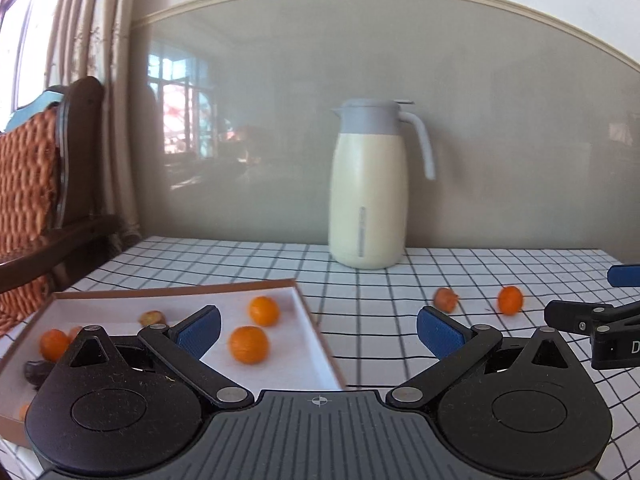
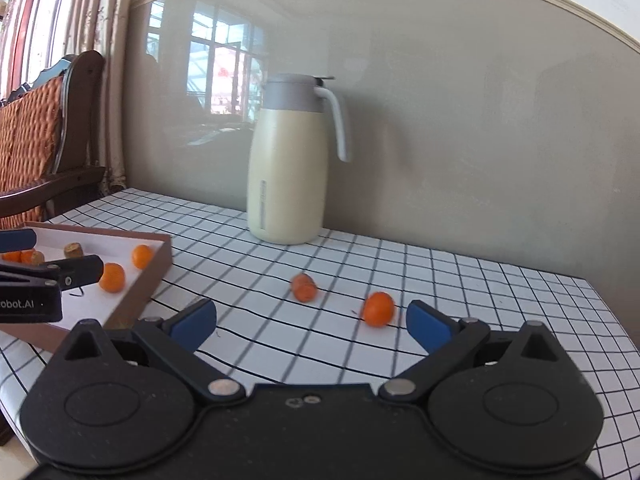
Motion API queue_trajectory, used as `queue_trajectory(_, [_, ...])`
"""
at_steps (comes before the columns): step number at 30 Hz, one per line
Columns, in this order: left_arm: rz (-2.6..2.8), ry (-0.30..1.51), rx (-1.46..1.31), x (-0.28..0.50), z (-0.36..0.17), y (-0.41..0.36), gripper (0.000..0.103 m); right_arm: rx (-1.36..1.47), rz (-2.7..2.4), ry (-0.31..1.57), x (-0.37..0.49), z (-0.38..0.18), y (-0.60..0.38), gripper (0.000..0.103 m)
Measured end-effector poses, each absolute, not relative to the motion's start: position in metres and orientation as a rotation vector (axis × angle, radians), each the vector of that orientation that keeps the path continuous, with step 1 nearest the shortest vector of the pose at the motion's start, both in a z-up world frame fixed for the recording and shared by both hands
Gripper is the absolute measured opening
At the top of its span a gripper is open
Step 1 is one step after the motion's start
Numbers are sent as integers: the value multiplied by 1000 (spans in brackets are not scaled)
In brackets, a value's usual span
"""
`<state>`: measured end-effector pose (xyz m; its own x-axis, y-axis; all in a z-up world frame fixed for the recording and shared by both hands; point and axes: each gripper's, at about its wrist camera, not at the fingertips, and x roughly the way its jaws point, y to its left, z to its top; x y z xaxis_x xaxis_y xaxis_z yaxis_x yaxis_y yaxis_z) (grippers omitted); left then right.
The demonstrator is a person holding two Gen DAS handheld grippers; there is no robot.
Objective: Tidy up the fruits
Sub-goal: 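Move the open left tool toward the carrot piece while the right tool approaches the tangerine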
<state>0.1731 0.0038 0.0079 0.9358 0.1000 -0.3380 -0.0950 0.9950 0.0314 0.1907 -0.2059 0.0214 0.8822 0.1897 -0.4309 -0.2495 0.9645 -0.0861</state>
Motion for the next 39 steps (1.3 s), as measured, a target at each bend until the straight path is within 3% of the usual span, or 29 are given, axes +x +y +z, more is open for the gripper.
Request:
queue_trajectory(16, [-6,363,102,229,-11,-66,103,-109,164,480,236,-2,-250,64])
queue_trajectory(20, [-15,389,93,242,-16,-67,92,-124,167,489,242,-7,-248,63])
queue_trajectory(33, [-42,442,114,289,-28,-83,91,-119,167,506,272,-18,-241,54])
queue_trajectory(39, [-52,479,94,307,-34,-80,83,-132,170,507,293,-21,-238,52])
